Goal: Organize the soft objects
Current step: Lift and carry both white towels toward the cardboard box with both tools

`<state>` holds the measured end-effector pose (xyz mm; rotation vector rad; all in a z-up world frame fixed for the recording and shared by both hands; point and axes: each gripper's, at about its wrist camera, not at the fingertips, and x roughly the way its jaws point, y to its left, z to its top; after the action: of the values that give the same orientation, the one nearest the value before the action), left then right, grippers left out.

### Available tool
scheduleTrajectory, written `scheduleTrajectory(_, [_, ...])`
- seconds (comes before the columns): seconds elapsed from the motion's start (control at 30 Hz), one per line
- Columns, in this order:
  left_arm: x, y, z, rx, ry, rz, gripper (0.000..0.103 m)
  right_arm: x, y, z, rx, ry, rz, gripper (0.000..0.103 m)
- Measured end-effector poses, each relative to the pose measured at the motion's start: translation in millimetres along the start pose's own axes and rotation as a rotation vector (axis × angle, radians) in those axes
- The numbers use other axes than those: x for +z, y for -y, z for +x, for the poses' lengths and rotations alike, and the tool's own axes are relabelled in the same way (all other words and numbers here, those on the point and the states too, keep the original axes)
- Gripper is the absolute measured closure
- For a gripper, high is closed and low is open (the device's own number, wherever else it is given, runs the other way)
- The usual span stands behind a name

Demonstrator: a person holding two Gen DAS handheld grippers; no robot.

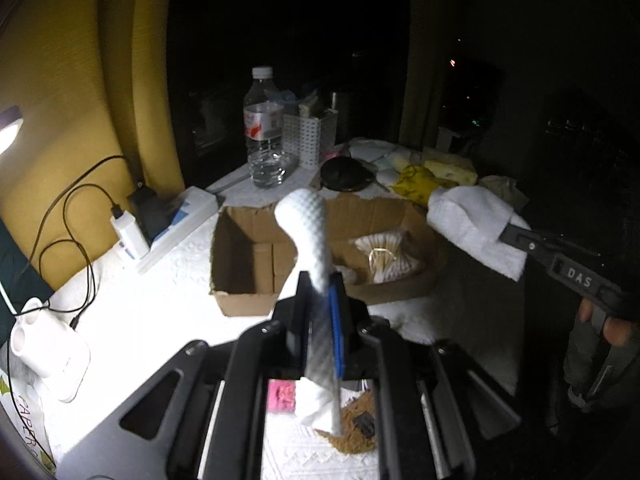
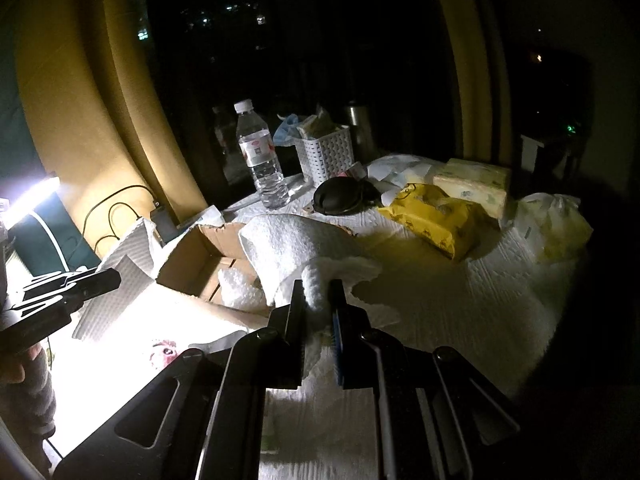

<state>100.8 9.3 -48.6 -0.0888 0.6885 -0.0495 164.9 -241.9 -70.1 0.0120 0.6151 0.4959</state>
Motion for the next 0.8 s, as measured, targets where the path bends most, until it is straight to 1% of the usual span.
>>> scheduleTrajectory(0.27, [4, -18, 16, 0.01, -0.012, -0.014, 0.094, 8, -9, 31, 0.02, -0.031, -0.02, 0.091])
scheduleTrajectory(0.4, [6, -31, 24, 0.022, -0.015, -0.022, 0.094, 13, -18, 53, 0.033, -0.059, -0.036, 0.091])
scheduleTrajectory(0.57, [6, -47, 34, 0.036, -0.024, -0.044, 0.094, 13, -35, 88, 0.049, -0.115, -0.063, 0.091])
scheduleTrajectory(0.8, [1, -63, 44, 0.054, -0.039, -0.067, 0.094, 7, -52, 142, 0.031, -0.222, -0.068, 0.091])
